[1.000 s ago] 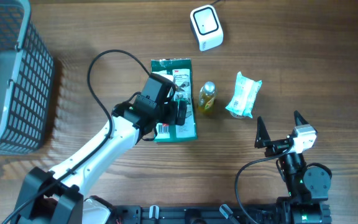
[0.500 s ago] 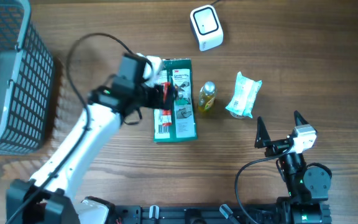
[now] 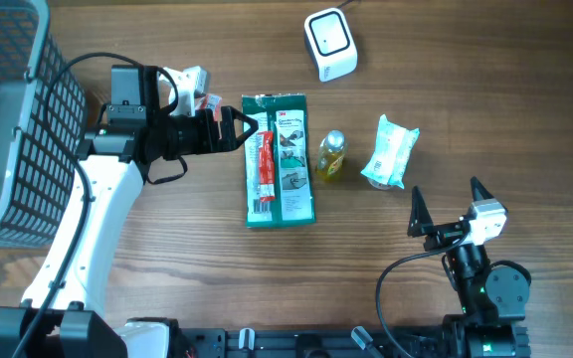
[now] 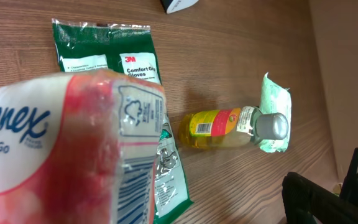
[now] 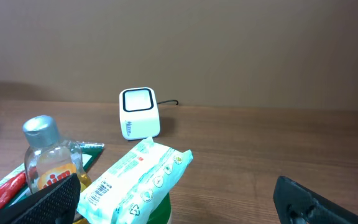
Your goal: Scan the item barcode
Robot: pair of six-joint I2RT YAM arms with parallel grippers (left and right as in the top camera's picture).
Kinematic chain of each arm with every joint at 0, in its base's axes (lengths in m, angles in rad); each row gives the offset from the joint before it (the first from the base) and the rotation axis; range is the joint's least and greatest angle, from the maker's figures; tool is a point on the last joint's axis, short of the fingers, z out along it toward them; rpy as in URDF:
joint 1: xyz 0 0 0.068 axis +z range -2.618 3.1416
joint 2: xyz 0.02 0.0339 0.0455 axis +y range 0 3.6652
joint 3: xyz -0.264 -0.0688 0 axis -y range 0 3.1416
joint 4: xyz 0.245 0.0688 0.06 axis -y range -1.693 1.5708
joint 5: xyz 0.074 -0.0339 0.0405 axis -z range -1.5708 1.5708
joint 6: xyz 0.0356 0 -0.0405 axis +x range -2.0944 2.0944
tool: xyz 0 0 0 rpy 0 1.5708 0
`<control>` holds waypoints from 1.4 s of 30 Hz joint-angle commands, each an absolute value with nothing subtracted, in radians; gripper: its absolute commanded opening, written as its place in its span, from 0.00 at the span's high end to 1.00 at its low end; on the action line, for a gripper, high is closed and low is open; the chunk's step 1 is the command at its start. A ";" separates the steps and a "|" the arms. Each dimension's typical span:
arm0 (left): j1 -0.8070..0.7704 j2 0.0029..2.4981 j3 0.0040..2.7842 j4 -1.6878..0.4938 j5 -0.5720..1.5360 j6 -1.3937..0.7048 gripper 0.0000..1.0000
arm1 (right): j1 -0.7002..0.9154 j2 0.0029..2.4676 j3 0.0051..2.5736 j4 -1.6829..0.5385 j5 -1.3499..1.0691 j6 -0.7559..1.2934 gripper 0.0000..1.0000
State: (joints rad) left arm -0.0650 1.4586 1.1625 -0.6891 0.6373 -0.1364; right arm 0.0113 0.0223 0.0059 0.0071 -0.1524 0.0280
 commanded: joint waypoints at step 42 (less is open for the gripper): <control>-0.158 1.442 1.181 -0.795 0.999 -0.138 0.00 | 0.379 1.623 1.352 -0.168 -0.820 0.579 0.05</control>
